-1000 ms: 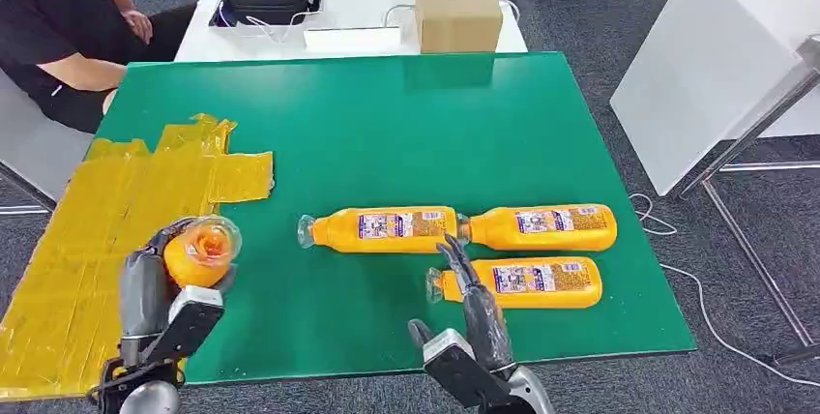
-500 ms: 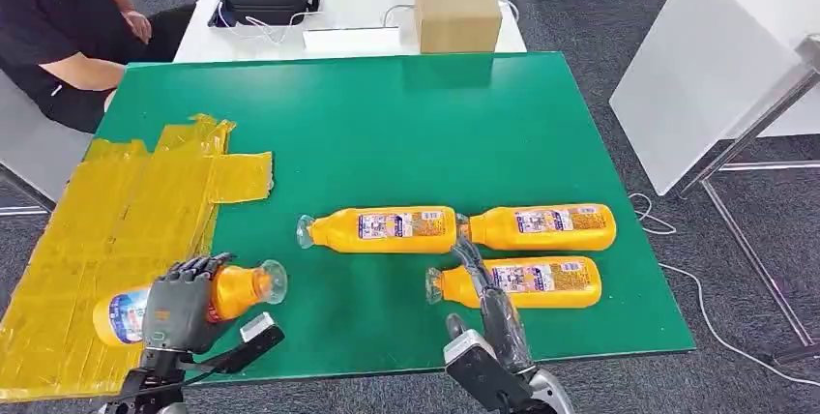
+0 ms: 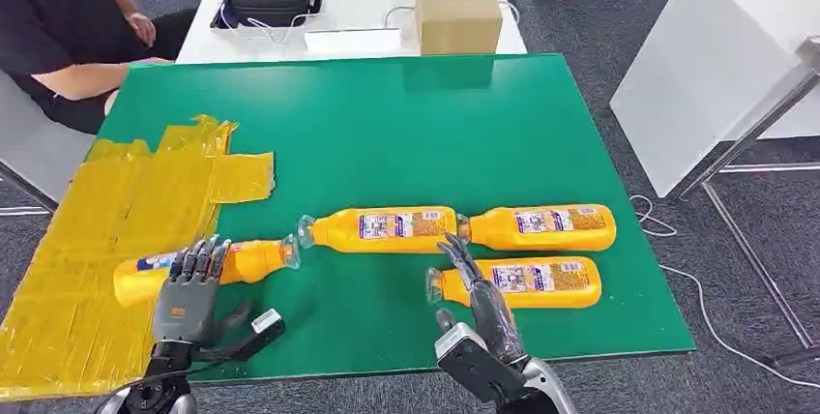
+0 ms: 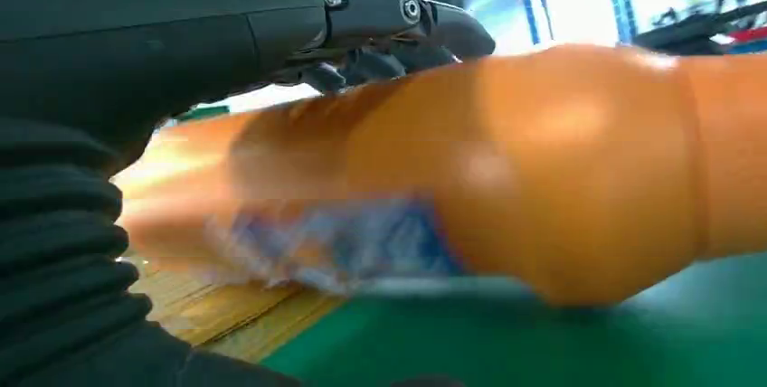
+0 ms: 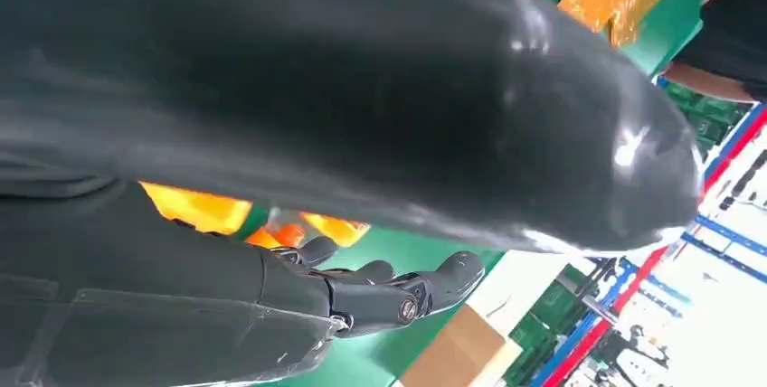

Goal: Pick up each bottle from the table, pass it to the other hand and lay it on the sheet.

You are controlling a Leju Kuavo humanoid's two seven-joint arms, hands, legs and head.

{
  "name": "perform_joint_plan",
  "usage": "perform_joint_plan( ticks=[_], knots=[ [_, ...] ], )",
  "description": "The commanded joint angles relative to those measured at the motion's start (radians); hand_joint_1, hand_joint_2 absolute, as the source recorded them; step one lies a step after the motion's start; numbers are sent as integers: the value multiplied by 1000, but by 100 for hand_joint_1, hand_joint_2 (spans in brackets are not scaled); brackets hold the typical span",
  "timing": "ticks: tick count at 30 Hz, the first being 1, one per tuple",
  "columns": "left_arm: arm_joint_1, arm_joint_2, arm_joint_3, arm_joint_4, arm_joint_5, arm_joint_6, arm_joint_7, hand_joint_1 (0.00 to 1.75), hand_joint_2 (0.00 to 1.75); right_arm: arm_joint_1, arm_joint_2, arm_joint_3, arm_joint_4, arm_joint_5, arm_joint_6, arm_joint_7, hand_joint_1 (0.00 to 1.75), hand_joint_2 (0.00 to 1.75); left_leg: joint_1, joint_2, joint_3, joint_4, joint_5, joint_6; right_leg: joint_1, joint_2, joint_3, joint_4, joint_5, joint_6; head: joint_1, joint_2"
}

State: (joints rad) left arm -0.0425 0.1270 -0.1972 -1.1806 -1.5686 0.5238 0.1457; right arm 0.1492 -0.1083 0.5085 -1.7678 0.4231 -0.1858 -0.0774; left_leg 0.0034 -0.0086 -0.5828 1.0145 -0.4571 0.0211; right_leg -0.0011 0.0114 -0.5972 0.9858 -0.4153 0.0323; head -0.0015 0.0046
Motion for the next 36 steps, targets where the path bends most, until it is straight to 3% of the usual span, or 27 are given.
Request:
perform_joint_plan(
  ticks=[1, 7, 9, 10, 12, 13, 14, 15, 18, 28, 29, 32, 36],
  knots=[
    [-18, 19, -35, 109, -2, -5, 3, 0, 0, -21, -3, 7, 53, -2, 0, 5, 0, 0, 0, 2, 5, -2, -1, -1, 0, 0, 5, -2, 0, 0, 0, 0],
    [-11, 21, -28, 86, -2, 52, 28, 0, 0, -18, -8, 15, 54, -3, -8, 12, 0, 0, 0, 2, 7, -3, -1, -1, 0, 1, 6, -2, -1, 0, 0, 0],
    [9, -10, 17, 47, 17, 147, -8, 0, 0, -15, -18, 23, 54, -6, -17, 15, 0, 0, 0, 2, 7, -2, -1, -1, 0, 1, 6, -2, -1, 0, 0, 0],
    [30, -25, 41, -15, 102, 174, -73, 0, 0, -10, -24, 26, 55, -8, -22, 16, 0, 0, 0, 2, 5, -2, -1, -1, 0, 1, 4, -2, 0, 0, 0, 0],
    [97, -186, 261, -255, 379, 174, -409, 0, 0, 11, -42, 34, 48, -12, -64, 10, 0, 0, 0, 2, 7, -2, -2, -1, 1, 0, 7, -2, -1, 0, 0, 0],
    [100, -254, 338, -273, 469, 174, -532, 0, 0, 27, -50, 40, 38, -5, -89, 7, 0, 0, 1, 2, 3, 0, -2, 0, 1, 1, 4, -1, -1, 0, 0, 0],
    [110, -305, 349, -315, 771, 174, -692, 0, 0, 67, -49, 44, 10, 17, -146, 9, 0, 0, 1, 1, 3, 1, -3, 0, 1, -1, 4, -1, -2, 1, 0, 0],
    [122, -317, 320, -376, 932, 174, -746, 0, 0, 95, -59, 61, -19, 52, -195, 26, 0, 0, 1, -2, 0, 2, -1, 0, 1, -4, 1, 0, -1, 1, -1, 0],
    [171, -334, 244, -541, 1313, 104, -813, 0, 0, 143, -132, 105, -95, 115, -300, 104, 0, 0, -1, -5, 1, 2, -3, 1, 0, -6, 3, 0, -4, 1, 1, 0],
    [195, -352, 184, -572, 1665, -62, -834, 0, 0, 128, -180, 141, -69, 143, -321, 176, 0, 0, -2, 1, 1, 0, -5, 3, -1, 0, 1, -1, -3, 3, 0, 0],
    [199, -353, 181, -575, 1699, -86, -820, 0, 0, 128, -191, 147, -61, 161, -316, 193, 0, 175, -2, 1, 3, -1, -5, 3, -1, -1, 3, -2, -3, 3, 0, 0],
    [218, -351, 178, -591, 1747, -131, -804, 0, 0, 149, -241, 161, -75, 185, -323, 231, 0, 175, -2, 1, 7, -1, -6, 3, -1, -1, 7, -3, -4, 3, 0, 0],
    [219, -350, 178, -592, 1747, -131, -804, 0, 0, 153, -245, 160, -75, 185, -325, 231, 0, 175, -2, 0, 4, -1, -6, 3, -1, -1, 5, -2, -4, 3, 0, 0]
  ],
)
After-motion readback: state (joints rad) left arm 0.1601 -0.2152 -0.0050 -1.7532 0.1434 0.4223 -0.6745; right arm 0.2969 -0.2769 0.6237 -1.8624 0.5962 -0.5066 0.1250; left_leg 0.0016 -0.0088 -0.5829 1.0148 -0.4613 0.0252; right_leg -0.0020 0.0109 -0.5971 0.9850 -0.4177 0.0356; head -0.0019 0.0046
